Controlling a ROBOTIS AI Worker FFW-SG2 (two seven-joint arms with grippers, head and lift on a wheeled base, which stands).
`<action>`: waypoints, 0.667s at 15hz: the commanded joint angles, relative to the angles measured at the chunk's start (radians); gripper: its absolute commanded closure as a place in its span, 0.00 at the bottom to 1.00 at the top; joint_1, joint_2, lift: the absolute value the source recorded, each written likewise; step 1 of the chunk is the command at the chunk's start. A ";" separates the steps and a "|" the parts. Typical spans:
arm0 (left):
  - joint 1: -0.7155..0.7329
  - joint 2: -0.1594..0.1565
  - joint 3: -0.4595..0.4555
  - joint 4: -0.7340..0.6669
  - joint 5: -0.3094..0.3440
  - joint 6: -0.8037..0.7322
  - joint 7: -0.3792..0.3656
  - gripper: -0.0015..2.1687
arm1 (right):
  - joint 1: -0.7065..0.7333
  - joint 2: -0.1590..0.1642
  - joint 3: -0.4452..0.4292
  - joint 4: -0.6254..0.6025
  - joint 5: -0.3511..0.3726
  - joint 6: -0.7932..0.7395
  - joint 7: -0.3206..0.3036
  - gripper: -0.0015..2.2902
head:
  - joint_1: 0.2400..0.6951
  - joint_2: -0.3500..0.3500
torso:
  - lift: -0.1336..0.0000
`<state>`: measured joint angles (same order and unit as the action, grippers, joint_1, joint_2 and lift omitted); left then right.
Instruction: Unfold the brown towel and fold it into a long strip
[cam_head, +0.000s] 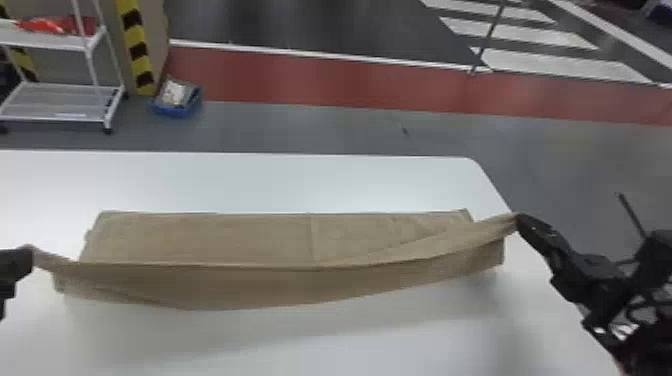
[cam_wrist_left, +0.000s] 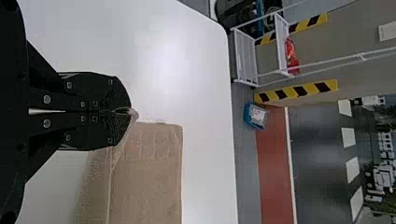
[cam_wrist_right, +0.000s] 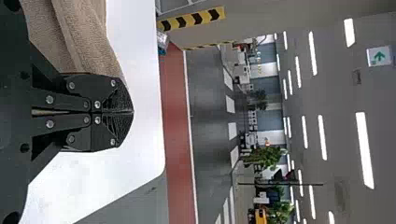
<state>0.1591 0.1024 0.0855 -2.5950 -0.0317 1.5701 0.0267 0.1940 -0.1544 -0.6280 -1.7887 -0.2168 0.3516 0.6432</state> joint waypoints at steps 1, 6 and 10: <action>-0.055 0.003 -0.016 0.088 -0.028 0.001 -0.001 0.92 | -0.062 -0.030 0.010 0.078 0.004 0.013 -0.010 0.62 | 1.00 0.20 | 0.08; -0.199 0.002 -0.061 0.315 -0.031 0.001 0.001 0.92 | -0.226 -0.099 0.082 0.279 0.033 0.114 -0.013 0.62 | 1.00 0.21 | 0.08; -0.268 0.000 -0.082 0.441 -0.031 -0.049 0.010 0.92 | -0.300 -0.100 0.129 0.347 0.089 0.111 -0.016 0.62 | 1.00 0.23 | 0.08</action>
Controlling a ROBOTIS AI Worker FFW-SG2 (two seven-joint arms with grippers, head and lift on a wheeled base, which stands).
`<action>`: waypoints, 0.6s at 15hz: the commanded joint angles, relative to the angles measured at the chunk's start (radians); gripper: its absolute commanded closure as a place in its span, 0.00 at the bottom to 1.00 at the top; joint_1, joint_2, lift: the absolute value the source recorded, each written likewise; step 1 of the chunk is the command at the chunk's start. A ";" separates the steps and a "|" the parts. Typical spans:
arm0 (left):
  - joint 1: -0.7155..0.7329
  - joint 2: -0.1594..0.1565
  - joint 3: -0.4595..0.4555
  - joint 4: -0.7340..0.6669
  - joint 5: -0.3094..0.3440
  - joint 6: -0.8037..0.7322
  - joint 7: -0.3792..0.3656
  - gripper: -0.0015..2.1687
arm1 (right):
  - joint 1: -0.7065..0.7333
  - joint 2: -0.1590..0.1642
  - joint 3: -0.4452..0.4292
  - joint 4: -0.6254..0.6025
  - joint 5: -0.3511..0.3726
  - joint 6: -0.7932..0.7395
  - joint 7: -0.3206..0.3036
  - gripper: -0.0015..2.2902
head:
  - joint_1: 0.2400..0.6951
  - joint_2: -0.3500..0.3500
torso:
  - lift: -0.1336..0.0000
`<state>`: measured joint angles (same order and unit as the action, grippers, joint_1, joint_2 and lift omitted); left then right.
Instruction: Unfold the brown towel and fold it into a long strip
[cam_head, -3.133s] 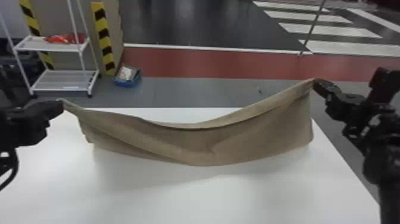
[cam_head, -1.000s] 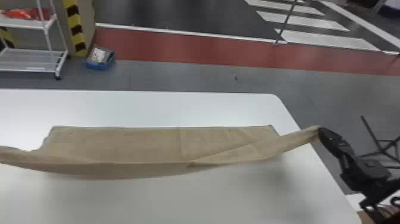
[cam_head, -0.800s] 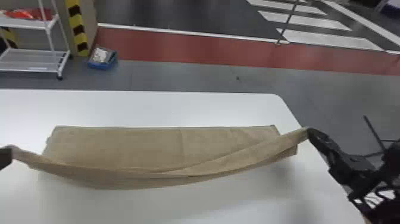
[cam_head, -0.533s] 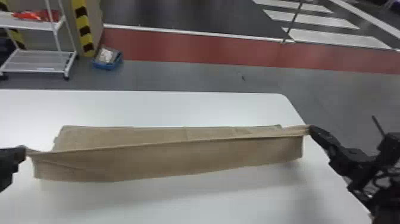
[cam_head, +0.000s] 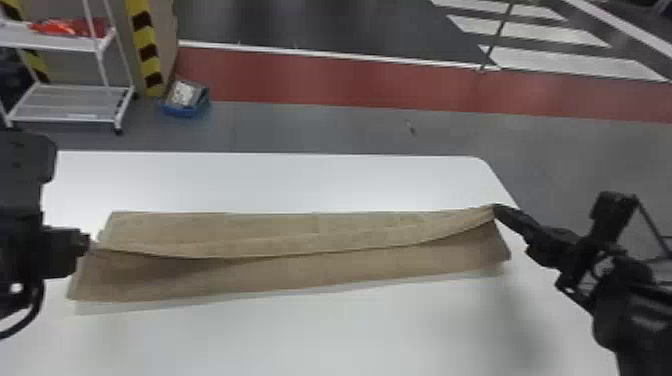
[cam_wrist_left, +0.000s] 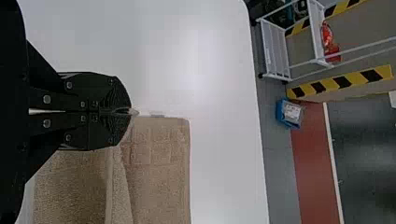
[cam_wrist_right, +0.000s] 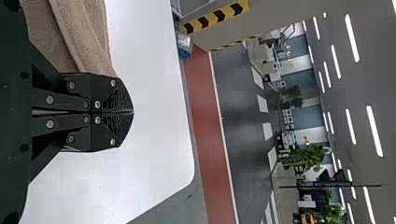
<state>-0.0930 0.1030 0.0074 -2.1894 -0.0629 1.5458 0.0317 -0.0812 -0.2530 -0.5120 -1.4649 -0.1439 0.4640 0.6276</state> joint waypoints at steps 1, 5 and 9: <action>-0.016 0.000 -0.006 0.054 0.000 -0.062 0.011 0.92 | -0.034 -0.005 0.016 0.035 0.020 -0.001 -0.002 0.62 | 1.00 0.24 | 0.08; -0.022 0.000 0.005 0.082 0.018 -0.126 0.020 0.92 | -0.066 -0.015 0.016 0.090 0.012 -0.014 -0.023 0.62 | 1.00 0.25 | 0.08; -0.024 0.003 0.017 0.076 0.015 -0.123 0.025 0.92 | -0.069 -0.019 0.006 0.100 -0.020 -0.008 -0.026 0.62 | 1.00 0.25 | 0.08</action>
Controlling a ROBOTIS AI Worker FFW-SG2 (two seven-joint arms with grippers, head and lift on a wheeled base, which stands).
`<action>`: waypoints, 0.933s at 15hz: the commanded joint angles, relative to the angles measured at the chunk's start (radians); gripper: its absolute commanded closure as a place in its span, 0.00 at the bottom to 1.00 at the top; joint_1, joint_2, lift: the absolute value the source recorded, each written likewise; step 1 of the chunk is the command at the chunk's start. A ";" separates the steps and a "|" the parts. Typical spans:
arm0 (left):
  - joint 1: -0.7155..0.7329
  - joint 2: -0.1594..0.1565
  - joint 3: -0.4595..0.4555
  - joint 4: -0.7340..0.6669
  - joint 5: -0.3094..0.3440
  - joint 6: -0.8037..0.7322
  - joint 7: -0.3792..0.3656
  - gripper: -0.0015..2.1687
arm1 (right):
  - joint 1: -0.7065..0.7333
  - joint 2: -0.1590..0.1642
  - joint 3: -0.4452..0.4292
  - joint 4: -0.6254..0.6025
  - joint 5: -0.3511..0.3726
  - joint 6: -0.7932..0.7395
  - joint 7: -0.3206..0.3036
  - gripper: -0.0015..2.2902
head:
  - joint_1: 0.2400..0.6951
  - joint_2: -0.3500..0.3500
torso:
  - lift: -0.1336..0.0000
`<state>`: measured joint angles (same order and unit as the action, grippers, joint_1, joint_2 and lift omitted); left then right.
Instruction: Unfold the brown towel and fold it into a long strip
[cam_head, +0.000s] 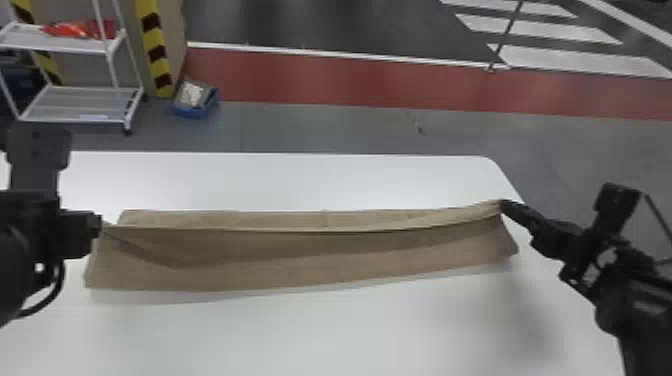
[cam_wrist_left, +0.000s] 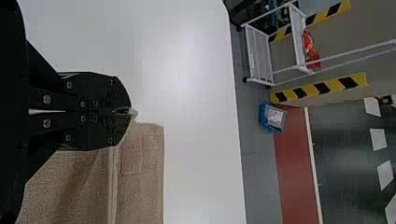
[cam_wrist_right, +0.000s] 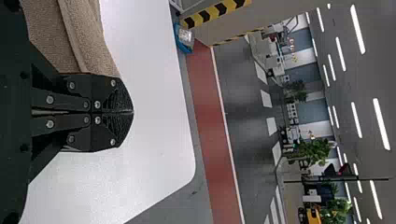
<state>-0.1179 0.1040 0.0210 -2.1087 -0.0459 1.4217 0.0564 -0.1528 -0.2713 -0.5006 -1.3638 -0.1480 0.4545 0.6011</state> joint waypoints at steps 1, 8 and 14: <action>0.007 0.002 0.004 -0.011 -0.002 0.001 0.005 0.92 | 0.007 -0.002 -0.010 -0.001 -0.027 0.002 0.000 0.62 | 1.00 0.25 | 0.08; -0.031 -0.001 -0.007 0.018 -0.003 -0.026 0.013 0.92 | 0.006 -0.011 -0.018 -0.005 -0.054 0.026 0.000 0.62 | 1.00 0.25 | 0.08; -0.060 -0.001 -0.039 0.076 -0.020 -0.048 0.045 0.92 | 0.010 -0.011 -0.026 -0.009 -0.074 0.033 -0.009 0.62 | 1.00 0.24 | 0.08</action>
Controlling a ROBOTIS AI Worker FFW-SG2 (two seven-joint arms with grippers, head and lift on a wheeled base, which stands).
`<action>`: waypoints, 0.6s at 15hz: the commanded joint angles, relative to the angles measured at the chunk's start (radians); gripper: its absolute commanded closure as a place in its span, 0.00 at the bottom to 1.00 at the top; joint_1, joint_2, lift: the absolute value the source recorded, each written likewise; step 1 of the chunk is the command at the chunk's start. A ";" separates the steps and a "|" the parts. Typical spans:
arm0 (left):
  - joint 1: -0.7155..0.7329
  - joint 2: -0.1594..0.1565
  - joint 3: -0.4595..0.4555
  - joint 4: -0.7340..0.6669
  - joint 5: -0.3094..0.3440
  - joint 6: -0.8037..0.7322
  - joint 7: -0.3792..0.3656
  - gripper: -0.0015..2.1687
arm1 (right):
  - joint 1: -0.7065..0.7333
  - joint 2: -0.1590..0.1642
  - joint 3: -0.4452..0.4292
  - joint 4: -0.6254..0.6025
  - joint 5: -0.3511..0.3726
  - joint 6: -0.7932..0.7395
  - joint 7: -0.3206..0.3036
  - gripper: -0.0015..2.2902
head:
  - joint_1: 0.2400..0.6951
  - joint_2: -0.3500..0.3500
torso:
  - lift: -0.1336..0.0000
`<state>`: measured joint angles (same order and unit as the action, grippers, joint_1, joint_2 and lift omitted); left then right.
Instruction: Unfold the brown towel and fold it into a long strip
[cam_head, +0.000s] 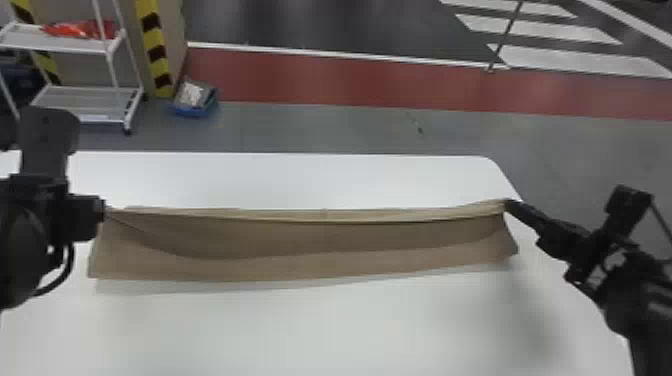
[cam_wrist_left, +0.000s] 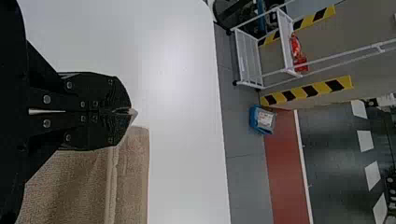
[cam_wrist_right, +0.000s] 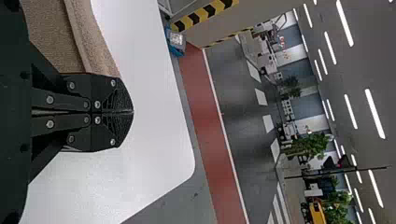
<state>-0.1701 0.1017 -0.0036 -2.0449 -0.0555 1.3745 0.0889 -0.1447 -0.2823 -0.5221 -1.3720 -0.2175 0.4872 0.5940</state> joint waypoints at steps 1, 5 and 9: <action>-0.009 0.000 -0.019 0.012 -0.018 -0.001 0.014 0.92 | 0.001 0.000 -0.004 -0.001 -0.005 -0.003 -0.006 0.62 | 1.00 0.24 | 0.08; -0.011 0.001 -0.024 0.006 -0.014 -0.019 0.008 0.92 | -0.007 -0.003 -0.001 0.001 -0.005 0.000 -0.013 0.62 | 1.00 0.24 | 0.08; -0.035 0.000 -0.059 0.054 -0.023 -0.019 0.014 0.92 | -0.010 -0.014 0.008 0.010 0.003 0.000 -0.020 0.61 | 1.00 0.22 | 0.08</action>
<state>-0.1948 0.1013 -0.0491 -2.0131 -0.0735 1.3553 0.1013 -0.1545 -0.2917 -0.5182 -1.3649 -0.2207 0.4864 0.5764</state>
